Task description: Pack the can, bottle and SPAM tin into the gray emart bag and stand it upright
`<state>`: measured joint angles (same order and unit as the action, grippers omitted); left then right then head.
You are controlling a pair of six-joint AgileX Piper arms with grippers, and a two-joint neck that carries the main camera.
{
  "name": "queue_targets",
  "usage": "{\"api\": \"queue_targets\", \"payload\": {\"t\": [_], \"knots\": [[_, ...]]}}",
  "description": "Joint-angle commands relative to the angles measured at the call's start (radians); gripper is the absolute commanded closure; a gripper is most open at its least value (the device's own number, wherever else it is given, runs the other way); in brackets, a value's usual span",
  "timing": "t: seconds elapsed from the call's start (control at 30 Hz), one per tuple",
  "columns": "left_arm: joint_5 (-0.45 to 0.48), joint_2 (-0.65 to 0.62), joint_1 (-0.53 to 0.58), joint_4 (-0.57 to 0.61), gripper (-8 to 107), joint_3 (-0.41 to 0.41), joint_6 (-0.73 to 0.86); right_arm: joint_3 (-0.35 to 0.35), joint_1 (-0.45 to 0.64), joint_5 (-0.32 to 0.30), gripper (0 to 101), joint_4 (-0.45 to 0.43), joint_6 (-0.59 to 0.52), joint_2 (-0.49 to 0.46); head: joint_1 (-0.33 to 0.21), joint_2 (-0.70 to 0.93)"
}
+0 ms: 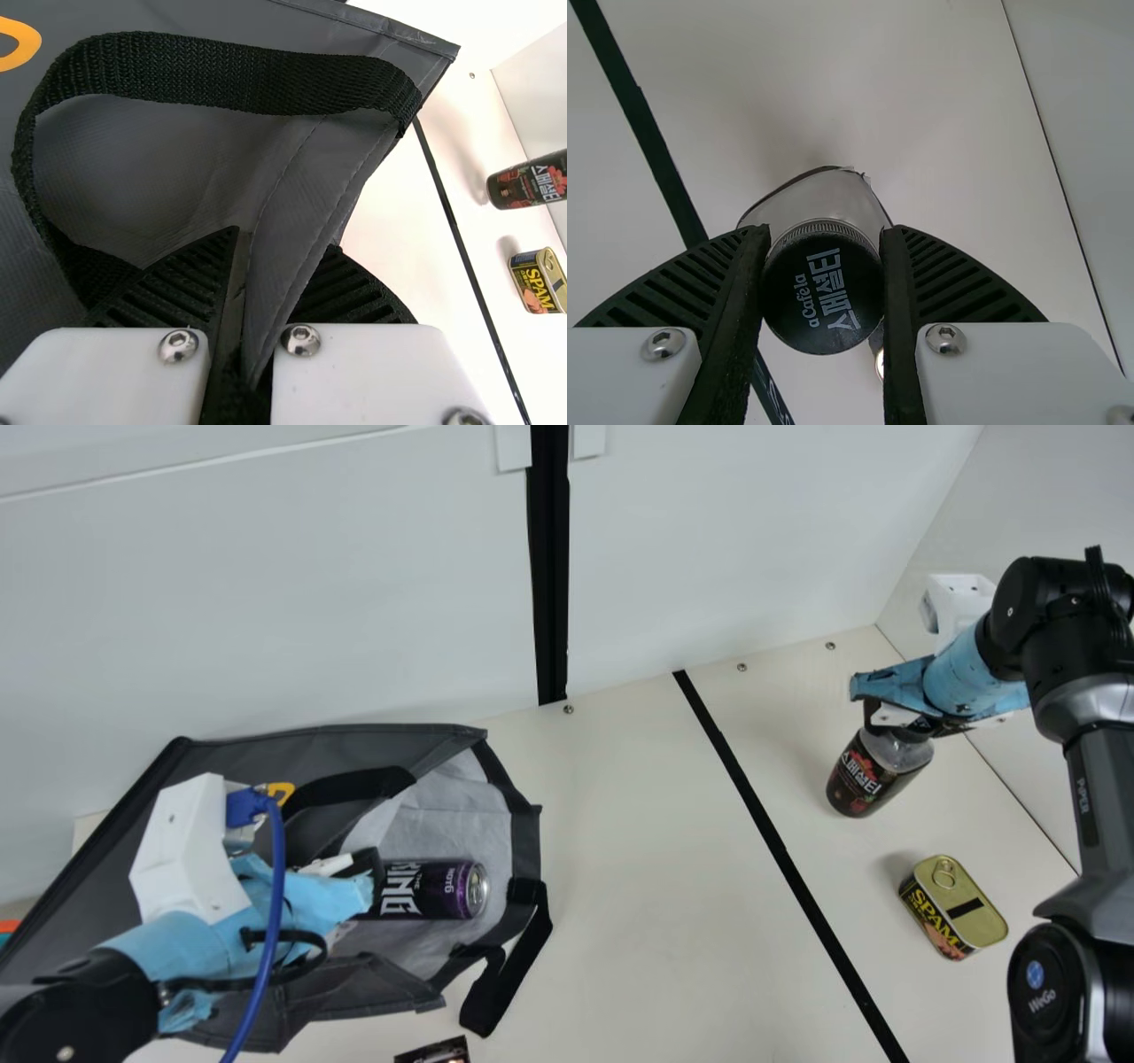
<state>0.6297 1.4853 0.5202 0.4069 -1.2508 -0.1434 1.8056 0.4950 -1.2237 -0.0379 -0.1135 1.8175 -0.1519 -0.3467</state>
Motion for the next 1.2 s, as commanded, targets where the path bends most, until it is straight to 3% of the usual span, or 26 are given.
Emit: {"api": "queue_targets", "payload": {"t": [0.0,0.5,1.17], "knots": [[0.000,0.000,0.000,0.000,107,0.000,0.000,0.006,-0.007,0.004,101,0.006,-0.013,-0.005,-0.023,-0.002],[0.000,0.000,0.000,0.000,107,0.000,0.000,0.013,-0.088,0.004,101,0.025,-0.095,-0.059,-0.023,-0.002],[0.000,0.000,0.000,0.000,107,0.000,0.000,-0.123,-0.287,0.004,101,0.004,-0.088,-0.218,-0.023,-0.002]]}}
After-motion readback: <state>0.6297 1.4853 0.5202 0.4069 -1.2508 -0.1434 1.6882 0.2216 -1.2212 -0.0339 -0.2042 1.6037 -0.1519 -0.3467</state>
